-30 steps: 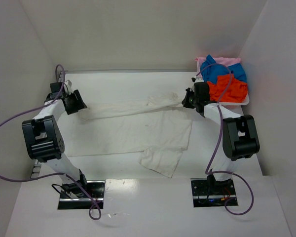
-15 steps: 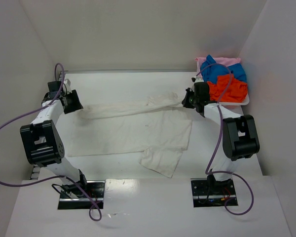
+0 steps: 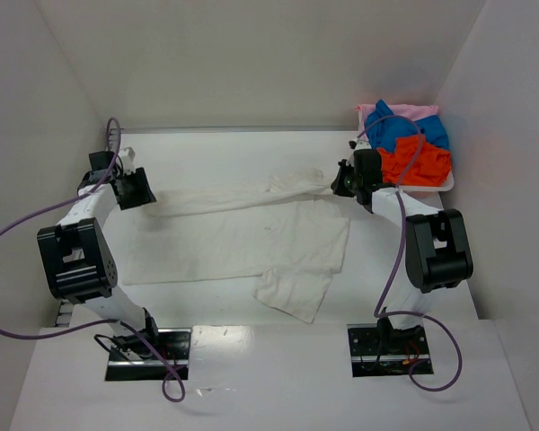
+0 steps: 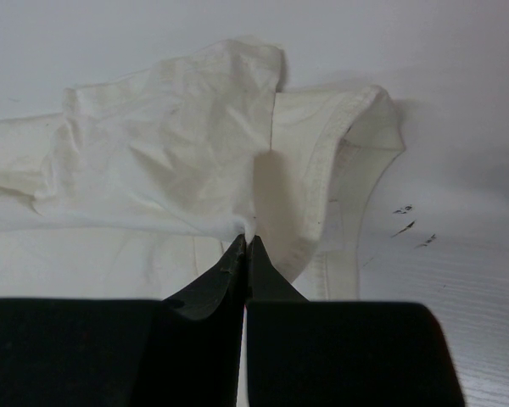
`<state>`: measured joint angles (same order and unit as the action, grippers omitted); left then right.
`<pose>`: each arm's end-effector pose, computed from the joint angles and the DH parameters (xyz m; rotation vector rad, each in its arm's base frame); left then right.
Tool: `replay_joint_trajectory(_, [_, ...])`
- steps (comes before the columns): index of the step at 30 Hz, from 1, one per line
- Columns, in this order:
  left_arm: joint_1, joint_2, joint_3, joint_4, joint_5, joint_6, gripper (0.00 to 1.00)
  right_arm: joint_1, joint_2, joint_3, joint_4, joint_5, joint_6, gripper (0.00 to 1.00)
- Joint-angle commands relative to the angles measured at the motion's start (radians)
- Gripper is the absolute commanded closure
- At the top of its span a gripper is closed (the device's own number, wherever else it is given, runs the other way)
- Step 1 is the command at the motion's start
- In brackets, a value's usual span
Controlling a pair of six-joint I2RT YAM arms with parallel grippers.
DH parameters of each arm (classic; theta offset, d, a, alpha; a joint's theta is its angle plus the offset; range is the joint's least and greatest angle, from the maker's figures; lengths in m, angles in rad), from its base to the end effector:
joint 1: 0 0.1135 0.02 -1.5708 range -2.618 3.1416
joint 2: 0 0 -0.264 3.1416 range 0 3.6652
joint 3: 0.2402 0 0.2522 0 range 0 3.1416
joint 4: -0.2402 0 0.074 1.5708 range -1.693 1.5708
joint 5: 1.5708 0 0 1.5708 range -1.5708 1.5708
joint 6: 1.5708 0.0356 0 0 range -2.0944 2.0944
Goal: Fold and stack the t-shirts
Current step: Grap the side of the flattened tshirt furthest away from the robot with both arms
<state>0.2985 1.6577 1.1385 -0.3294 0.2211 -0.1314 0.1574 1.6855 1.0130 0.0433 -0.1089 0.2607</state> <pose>0.3437 0.0976 0.2255 -0.4134 2.3649 -0.1897 0.3625 0.0614 0.2057 0.0531 2.2175 0.3524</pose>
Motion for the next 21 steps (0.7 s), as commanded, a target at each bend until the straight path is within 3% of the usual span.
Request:
replay_joint_trajectory(1, [0.001,0.001,-0.003,0.018,0.049,0.032,0.41,0.005,-0.038,0.004,0.036,0.018,-0.005,1.0])
replay_joint_trajectory(13, [-0.032,0.03,-0.003,0.018,-0.048,0.032,0.58,0.005,-0.029,0.004,0.036,0.018,-0.005,1.0])
replay_joint_trajectory(18, [-0.032,0.03,0.006,0.018,-0.094,0.021,0.72,0.005,-0.029,0.004,0.036,0.018,-0.005,1.0])
replay_joint_trajectory(21, [-0.032,0.03,0.017,0.018,-0.115,0.012,0.88,0.005,-0.029,0.004,0.036,0.018,-0.005,1.0])
